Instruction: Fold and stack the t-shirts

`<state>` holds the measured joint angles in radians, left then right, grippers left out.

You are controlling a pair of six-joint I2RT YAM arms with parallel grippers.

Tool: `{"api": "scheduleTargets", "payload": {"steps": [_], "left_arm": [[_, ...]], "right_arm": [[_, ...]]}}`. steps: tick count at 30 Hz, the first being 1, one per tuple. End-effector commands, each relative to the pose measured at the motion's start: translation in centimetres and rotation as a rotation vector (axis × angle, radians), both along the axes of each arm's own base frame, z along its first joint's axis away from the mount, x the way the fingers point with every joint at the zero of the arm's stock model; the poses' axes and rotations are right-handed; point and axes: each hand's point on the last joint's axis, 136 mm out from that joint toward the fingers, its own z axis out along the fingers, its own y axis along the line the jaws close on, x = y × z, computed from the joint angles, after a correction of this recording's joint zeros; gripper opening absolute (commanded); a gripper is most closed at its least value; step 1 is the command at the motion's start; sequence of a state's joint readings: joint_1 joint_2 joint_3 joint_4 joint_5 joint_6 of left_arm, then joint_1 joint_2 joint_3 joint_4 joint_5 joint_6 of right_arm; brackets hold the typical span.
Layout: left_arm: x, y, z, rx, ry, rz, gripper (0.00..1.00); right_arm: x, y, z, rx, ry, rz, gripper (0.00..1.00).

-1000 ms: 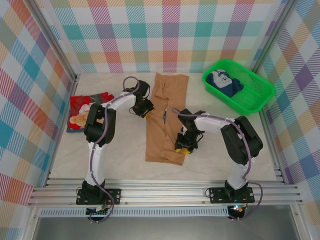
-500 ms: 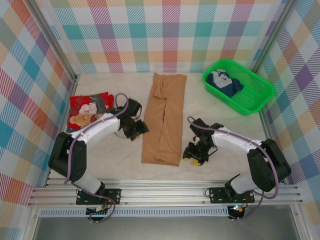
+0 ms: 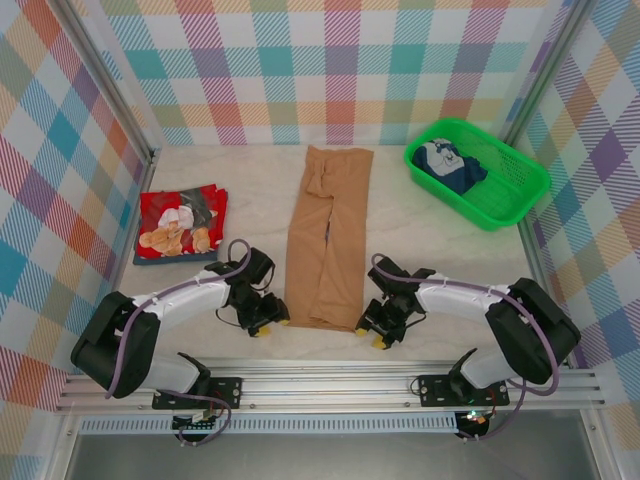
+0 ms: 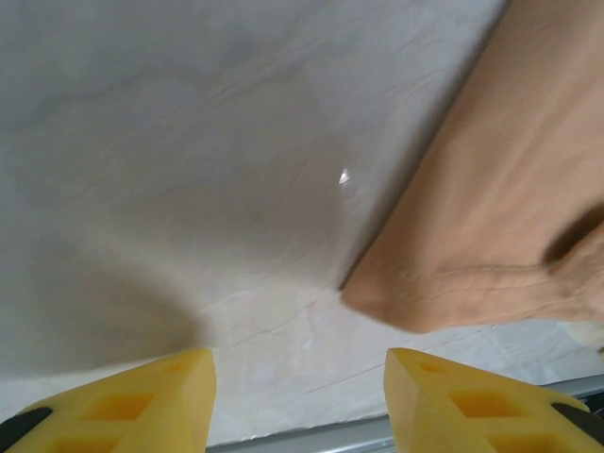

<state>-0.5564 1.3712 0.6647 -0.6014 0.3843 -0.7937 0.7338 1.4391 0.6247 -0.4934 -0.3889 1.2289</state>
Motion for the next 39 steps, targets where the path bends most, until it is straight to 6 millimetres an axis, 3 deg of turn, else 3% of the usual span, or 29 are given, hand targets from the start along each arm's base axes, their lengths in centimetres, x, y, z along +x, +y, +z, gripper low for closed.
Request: {"api": "scheduleTargets", "payload": {"steps": [1,7,16,22,25,30,39], "left_arm": [[1.6,-1.4,1.1,-0.056,-0.070,0.017,0.52],[1.8,-2.0,-0.4,-0.048,-0.048,0.022,0.49],[1.6,-3.2,-1.2,-0.037,-0.028,-0.032,0.29],[1.0,-3.9,-1.3,-0.030,-0.019,-0.075,0.18],[1.0,-3.8,-1.1,-0.029,-0.029,-0.083,0.15],[1.3,-4.2,-0.9,-0.040,-0.034,-0.093,0.12],[1.6,-4.4,-0.4,-0.035,-0.039,-0.109,0.01]], "right_arm": [[3.6,2.5,0.4,0.069,-0.131,-0.057,0.42],[4.6,3.4,0.2,0.070,-0.135,-0.063,0.41],[6.3,3.9,1.5,0.083,-0.186,-0.086,0.39],[7.0,3.9,4.4,0.084,-0.243,-0.070,0.40],[6.7,4.2,4.2,0.085,-0.225,-0.050,0.40],[4.7,4.0,1.7,0.037,-0.139,-0.024,0.40],[3.1,2.3,1.5,-0.063,-0.126,0.023,0.42]]}}
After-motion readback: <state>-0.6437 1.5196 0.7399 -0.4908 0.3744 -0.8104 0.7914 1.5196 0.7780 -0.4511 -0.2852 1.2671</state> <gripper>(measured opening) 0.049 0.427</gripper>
